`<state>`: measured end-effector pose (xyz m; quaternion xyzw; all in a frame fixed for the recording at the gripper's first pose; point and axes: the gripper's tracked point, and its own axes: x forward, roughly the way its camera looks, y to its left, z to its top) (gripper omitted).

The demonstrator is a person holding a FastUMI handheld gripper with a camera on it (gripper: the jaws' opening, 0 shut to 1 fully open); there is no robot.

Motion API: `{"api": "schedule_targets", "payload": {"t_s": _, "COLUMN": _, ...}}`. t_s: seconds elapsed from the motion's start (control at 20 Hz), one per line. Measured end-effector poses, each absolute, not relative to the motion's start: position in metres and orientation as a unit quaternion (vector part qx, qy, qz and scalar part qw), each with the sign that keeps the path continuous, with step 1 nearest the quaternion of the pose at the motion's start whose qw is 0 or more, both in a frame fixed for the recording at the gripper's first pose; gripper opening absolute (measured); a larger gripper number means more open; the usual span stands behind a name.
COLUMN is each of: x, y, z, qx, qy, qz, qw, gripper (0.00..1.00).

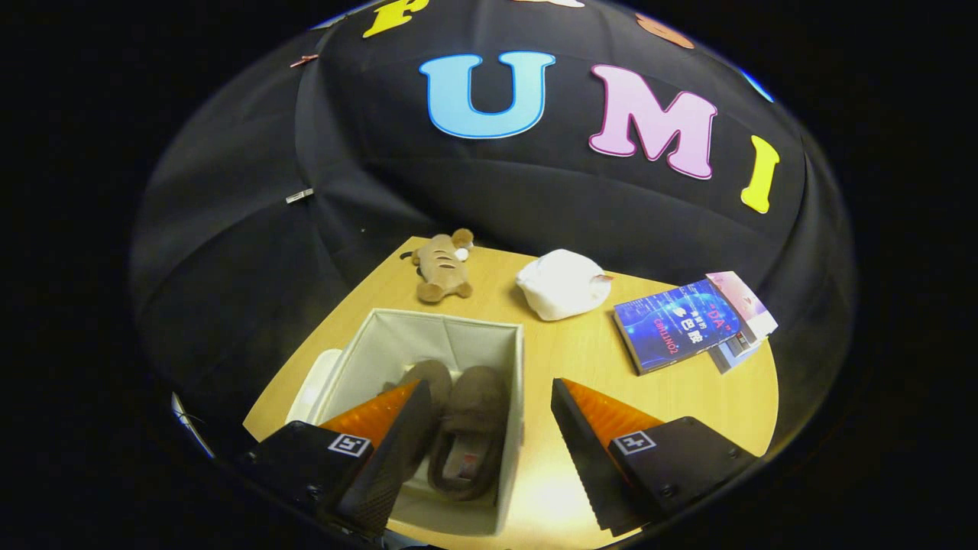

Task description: Open the storage box then place both shoes into the box .Put the left shoe in first, then the right shoe, with the right side of both shoes facing outward in a uniform manner.

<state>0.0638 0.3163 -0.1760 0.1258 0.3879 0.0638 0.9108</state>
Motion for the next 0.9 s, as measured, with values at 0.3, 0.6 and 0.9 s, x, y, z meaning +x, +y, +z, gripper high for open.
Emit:
{"api": "schedule_targets", "payload": {"t_s": 0.3, "x": 0.053, "y": 0.228, "z": -0.179, "qx": 0.127, "qy": 0.365, "qz": 0.044, "qw": 0.921, "gripper": 0.98}}
{"api": "schedule_targets", "payload": {"t_s": 0.6, "x": 0.029, "y": 0.145, "z": -0.185, "qx": 0.12, "qy": 0.34, "qz": 0.036, "qw": 0.932, "gripper": 0.98}}
{"api": "schedule_targets", "payload": {"t_s": 0.9, "x": -0.005, "y": 0.087, "z": -0.185, "qx": 0.116, "qy": 0.314, "qz": 0.025, "qw": 0.942, "gripper": 0.98}}
